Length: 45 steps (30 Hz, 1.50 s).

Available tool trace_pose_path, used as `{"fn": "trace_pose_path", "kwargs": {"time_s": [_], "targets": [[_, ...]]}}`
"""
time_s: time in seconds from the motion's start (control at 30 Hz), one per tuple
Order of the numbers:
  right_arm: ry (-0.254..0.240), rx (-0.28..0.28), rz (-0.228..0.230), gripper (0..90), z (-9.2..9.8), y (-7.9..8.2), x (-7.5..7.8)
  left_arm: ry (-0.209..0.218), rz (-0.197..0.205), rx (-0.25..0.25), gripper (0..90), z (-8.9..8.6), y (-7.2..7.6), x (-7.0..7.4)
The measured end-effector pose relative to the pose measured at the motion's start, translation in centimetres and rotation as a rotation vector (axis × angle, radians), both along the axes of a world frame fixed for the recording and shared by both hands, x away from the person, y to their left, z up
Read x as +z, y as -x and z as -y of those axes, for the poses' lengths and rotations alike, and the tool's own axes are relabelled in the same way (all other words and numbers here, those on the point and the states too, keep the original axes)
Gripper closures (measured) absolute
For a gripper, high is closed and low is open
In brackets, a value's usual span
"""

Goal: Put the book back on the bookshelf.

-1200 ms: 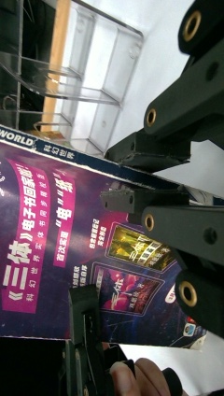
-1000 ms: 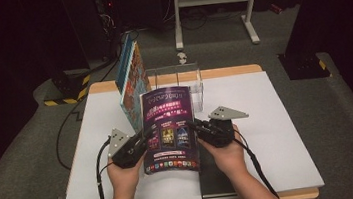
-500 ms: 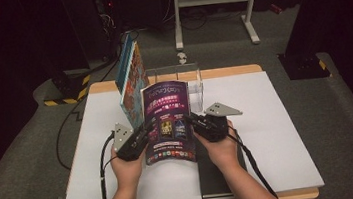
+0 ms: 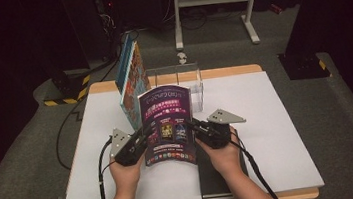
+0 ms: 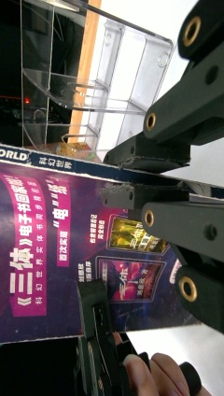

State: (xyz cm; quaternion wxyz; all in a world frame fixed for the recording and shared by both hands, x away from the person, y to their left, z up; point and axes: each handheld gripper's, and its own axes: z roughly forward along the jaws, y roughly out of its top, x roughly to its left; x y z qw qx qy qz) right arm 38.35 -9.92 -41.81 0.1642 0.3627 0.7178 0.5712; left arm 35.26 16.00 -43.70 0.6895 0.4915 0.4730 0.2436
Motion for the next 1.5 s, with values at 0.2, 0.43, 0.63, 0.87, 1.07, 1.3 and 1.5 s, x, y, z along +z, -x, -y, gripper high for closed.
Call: {"fn": "trace_pose_path", "kwargs": {"time_s": [0.2,0.43,0.63,0.87,1.07,1.3,1.5], "targets": [[-0.015,0.016,0.013,81.3,0.3,1.4,-0.1,-0.001,0.011,-0.01,78.6,-0.2,1.3,-0.1],[-0.021,0.042,0.029,80.6,0.5,3.1,-0.2,-0.015,0.023,-0.018,74.5,-0.7,2.8,-0.4],[-0.015,0.06,0.032,78.8,0.6,4.2,-0.6,-0.03,0.035,-0.007,68.2,-1.0,3.7,-0.7],[-0.022,0.096,0.035,68.2,0.9,5.0,-0.9,-0.025,0.059,0.021,56.6,-1.3,3.9,-1.1],[-0.016,0.125,0.031,49.5,0.6,4.5,-0.5,-0.013,0.062,0.014,52.2,-1.4,3.8,-1.3],[-0.008,0.153,0.074,46.7,-0.6,3.9,1.0,-0.026,0.057,0.016,49.2,-1.5,3.7,-1.4],[-0.024,0.168,0.086,59.4,-0.4,3.7,1.9,-0.021,0.057,0.024,47.7,-1.9,3.6,-1.4]]}}
